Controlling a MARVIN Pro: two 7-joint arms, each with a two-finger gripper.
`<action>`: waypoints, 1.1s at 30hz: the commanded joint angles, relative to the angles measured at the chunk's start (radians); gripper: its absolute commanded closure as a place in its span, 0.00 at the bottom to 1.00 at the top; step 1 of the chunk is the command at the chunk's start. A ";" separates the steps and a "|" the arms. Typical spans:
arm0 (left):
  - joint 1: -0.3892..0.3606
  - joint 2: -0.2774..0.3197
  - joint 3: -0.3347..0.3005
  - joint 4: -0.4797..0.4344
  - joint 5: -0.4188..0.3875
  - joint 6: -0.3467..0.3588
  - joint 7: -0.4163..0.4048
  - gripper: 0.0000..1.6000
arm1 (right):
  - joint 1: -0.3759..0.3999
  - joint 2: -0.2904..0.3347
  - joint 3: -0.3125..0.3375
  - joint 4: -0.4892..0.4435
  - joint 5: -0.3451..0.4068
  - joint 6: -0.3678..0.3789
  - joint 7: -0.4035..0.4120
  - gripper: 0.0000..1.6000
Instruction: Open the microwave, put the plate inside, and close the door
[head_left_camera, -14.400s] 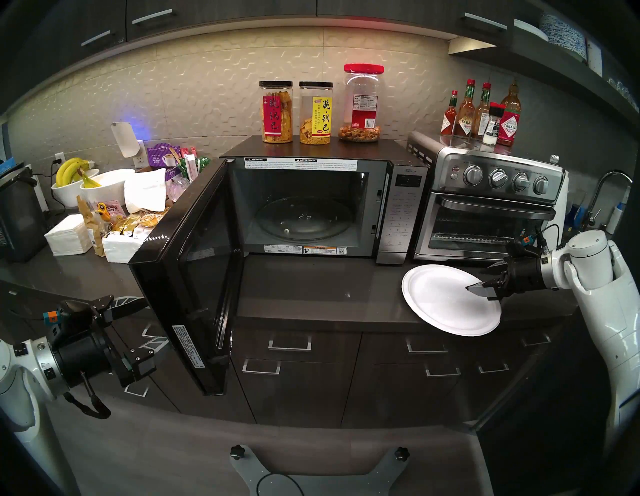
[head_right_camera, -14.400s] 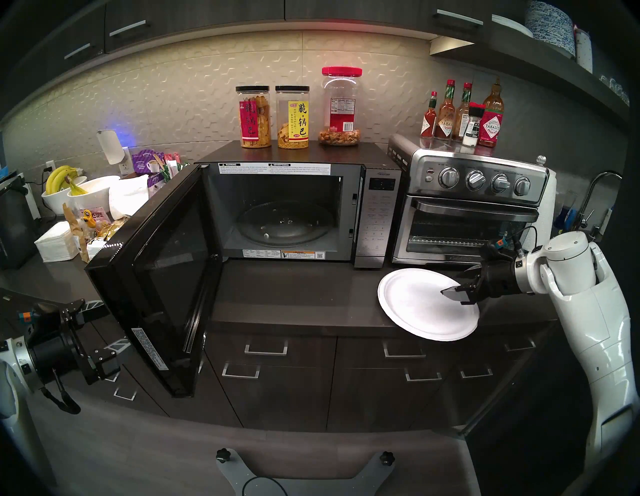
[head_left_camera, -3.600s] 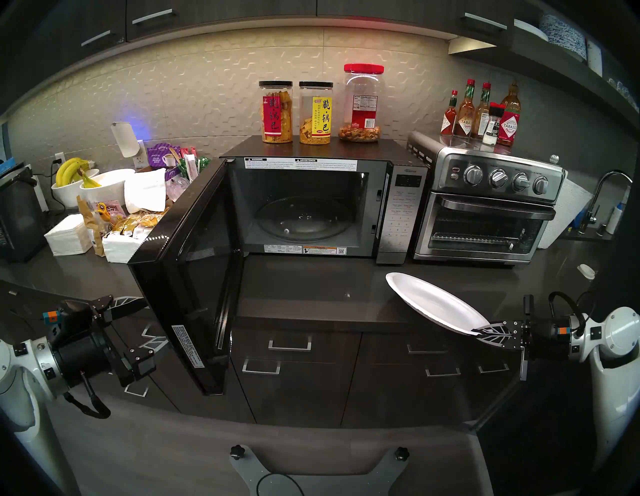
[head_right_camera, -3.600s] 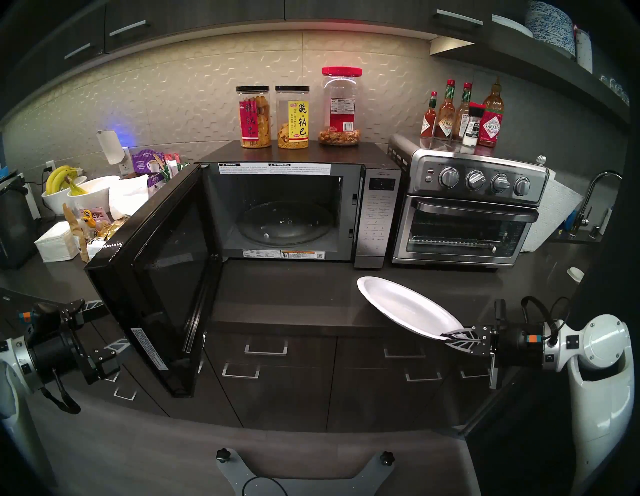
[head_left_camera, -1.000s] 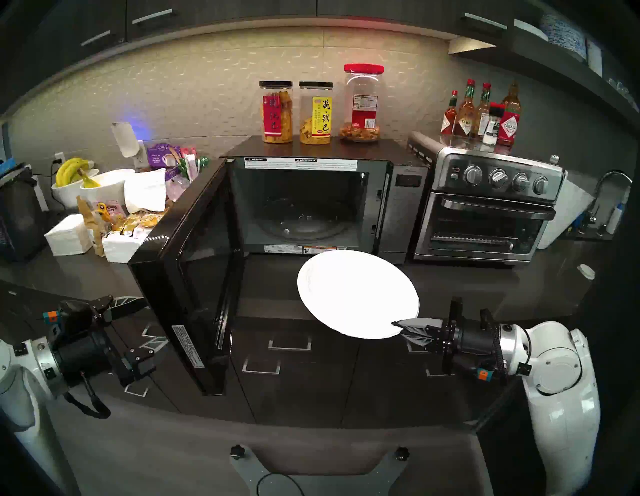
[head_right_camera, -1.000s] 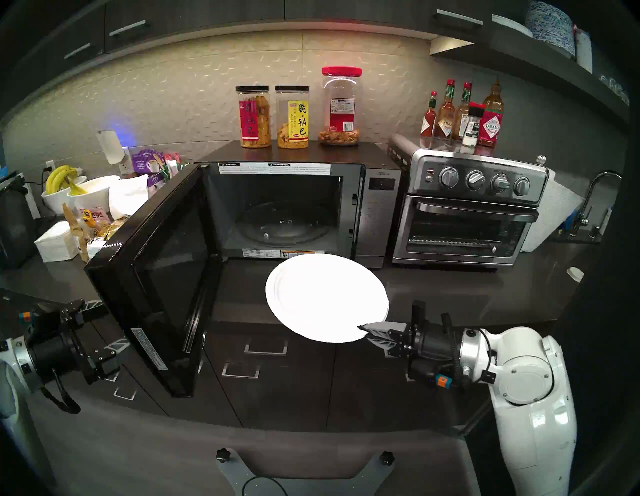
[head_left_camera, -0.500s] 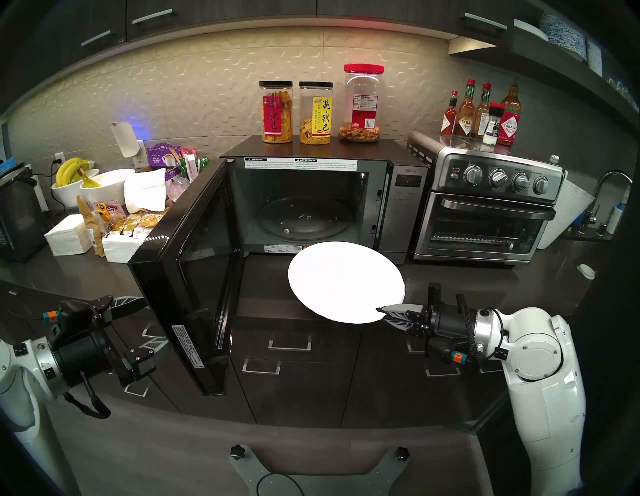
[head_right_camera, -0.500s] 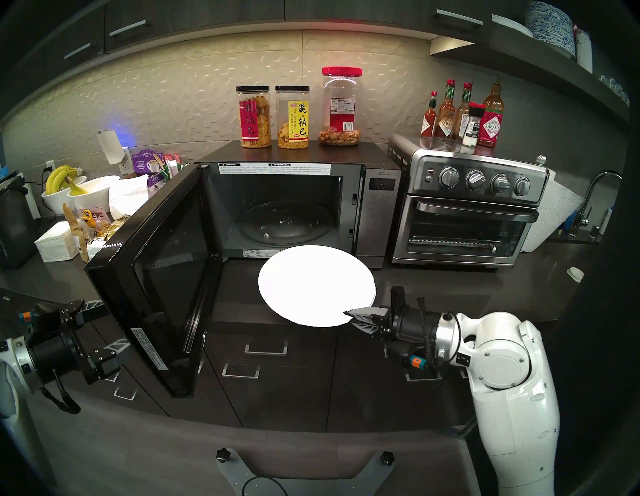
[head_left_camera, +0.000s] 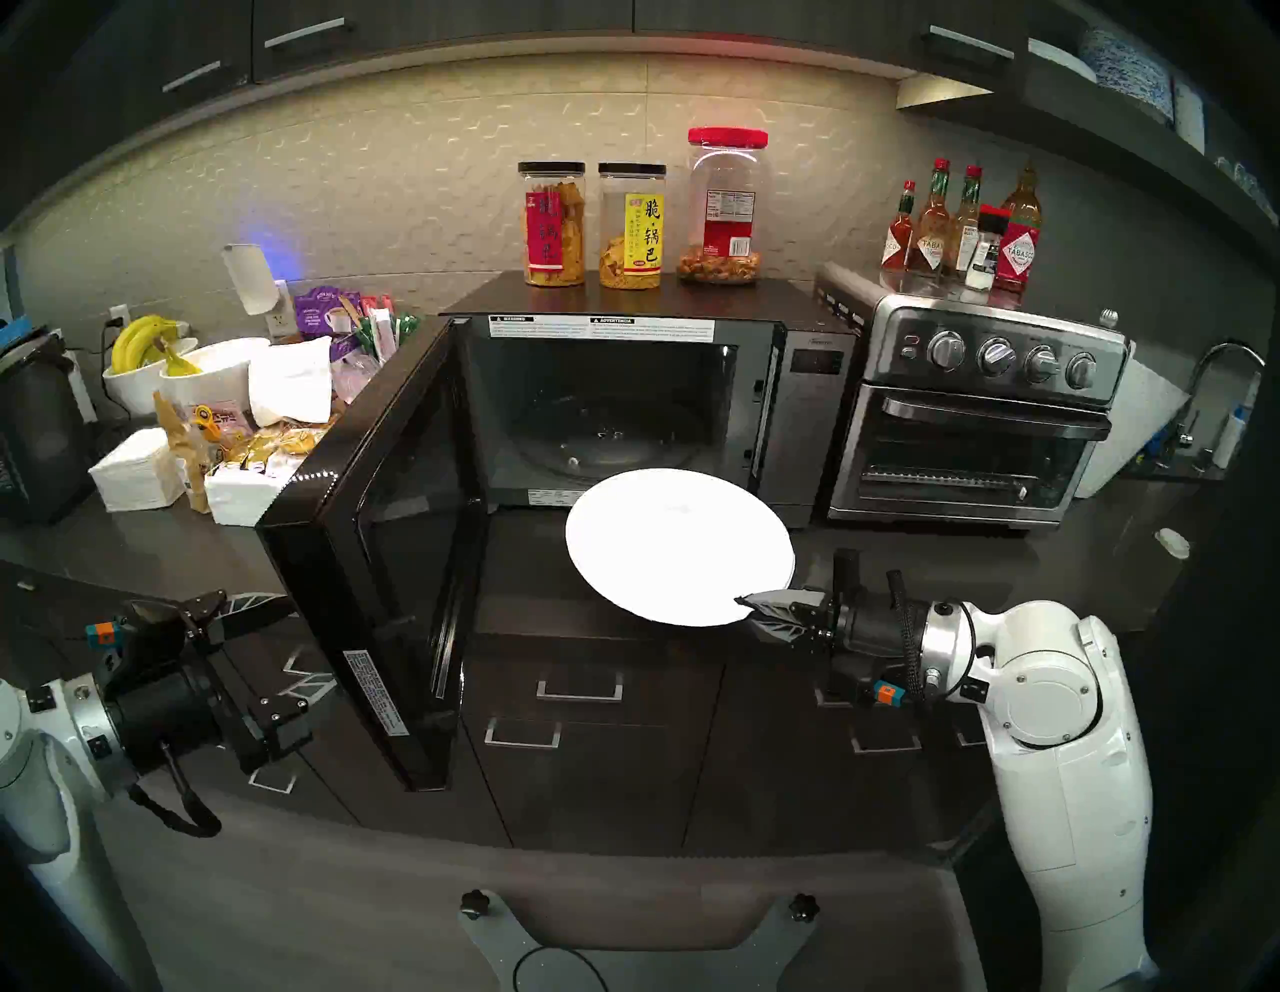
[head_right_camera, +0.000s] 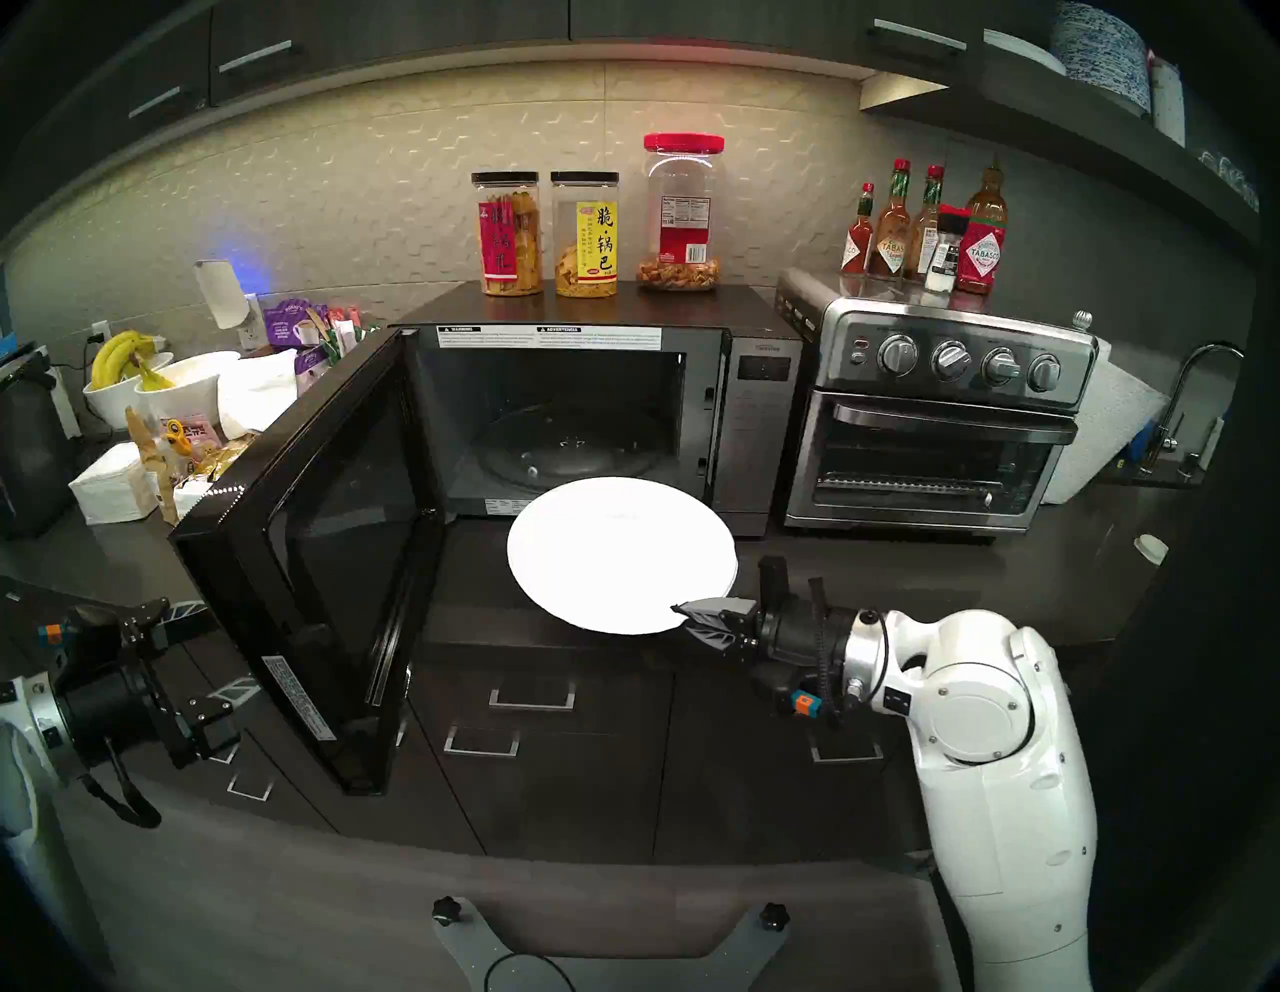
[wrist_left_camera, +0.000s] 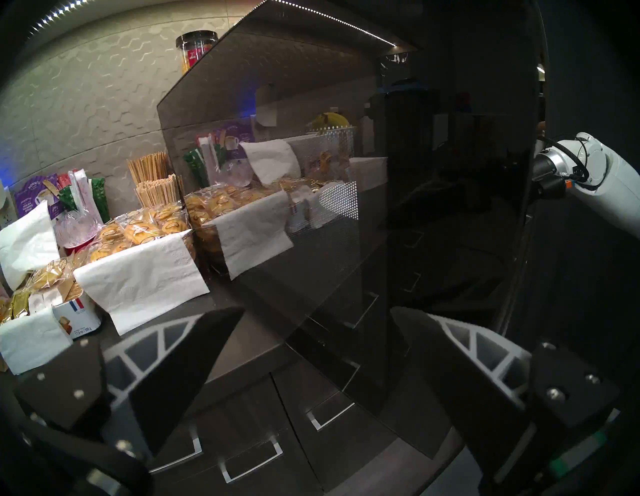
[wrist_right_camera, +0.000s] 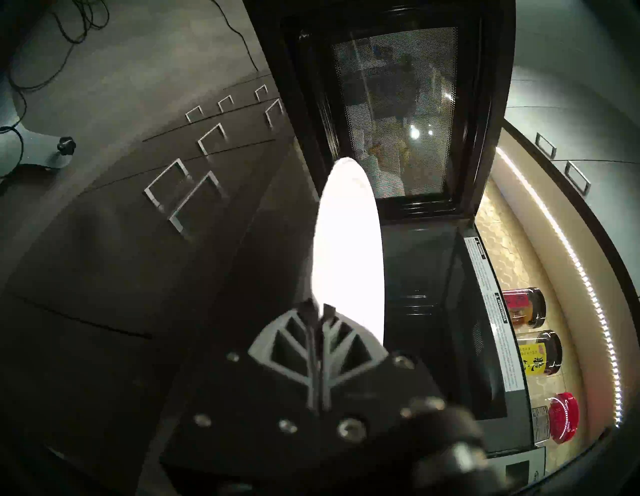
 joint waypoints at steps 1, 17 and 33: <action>0.002 0.002 0.000 -0.009 -0.004 0.001 -0.007 0.00 | 0.053 -0.045 -0.037 -0.003 -0.034 0.011 -0.025 1.00; 0.002 0.002 0.000 -0.009 -0.004 0.001 -0.007 0.00 | 0.130 -0.123 -0.134 0.030 -0.195 0.052 -0.065 1.00; 0.002 0.002 0.000 -0.009 -0.004 0.001 -0.007 0.00 | 0.228 -0.171 -0.186 0.085 -0.267 0.102 -0.076 1.00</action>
